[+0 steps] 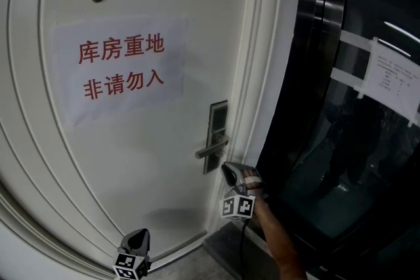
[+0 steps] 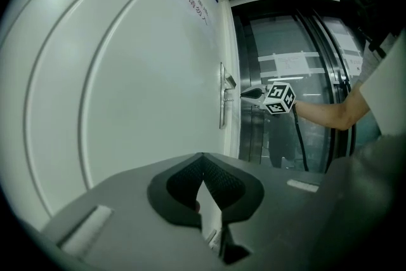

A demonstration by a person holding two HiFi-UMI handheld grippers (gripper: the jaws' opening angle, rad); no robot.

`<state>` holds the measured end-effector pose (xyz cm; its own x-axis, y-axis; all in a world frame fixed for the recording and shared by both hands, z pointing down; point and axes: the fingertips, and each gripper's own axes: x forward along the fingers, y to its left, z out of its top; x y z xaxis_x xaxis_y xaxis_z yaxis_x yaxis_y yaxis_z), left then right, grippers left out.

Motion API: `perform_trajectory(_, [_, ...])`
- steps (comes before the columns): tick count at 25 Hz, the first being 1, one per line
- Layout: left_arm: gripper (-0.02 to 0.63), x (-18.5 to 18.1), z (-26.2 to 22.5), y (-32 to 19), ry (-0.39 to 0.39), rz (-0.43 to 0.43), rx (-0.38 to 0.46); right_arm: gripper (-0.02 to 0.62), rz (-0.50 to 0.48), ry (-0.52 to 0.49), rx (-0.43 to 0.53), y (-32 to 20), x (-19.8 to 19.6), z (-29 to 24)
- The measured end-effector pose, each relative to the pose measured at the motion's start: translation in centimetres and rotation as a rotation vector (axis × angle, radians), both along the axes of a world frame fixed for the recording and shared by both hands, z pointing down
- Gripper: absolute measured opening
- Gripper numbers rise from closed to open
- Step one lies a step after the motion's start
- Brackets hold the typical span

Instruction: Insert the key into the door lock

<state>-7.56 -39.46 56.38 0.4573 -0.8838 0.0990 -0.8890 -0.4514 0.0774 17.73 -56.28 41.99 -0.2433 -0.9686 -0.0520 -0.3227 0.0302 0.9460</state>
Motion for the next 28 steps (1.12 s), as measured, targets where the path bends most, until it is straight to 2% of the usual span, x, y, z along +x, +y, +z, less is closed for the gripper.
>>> perform_trajectory(5, [0.002, 0.1, -0.2, 1.1, -0.004, 0.029, 0.001, 0.005, -0.001, -0.069, 0.004, 2.4, 0.1, -0.2])
perform_trajectory(12, [0.002, -0.3, -0.7, 3.0, -0.006, 0.066, 0.002, 0.003, 0.008, -0.213, -0.009, 6.6, 0.0, -0.5])
perform_trajectory(20, [0.002, -1.2, -0.6, 4.3, -0.012, 0.103, 0.012, 0.002, 0.002, -0.518, -0.019, 12.6, 0.6, -0.4])
perform_trajectory(28, [0.002, -1.6, -0.9, 5.7, -0.011, 0.154, 0.031, 0.002, -0.014, -0.828, -0.073, 18.6, 0.7, 0.6])
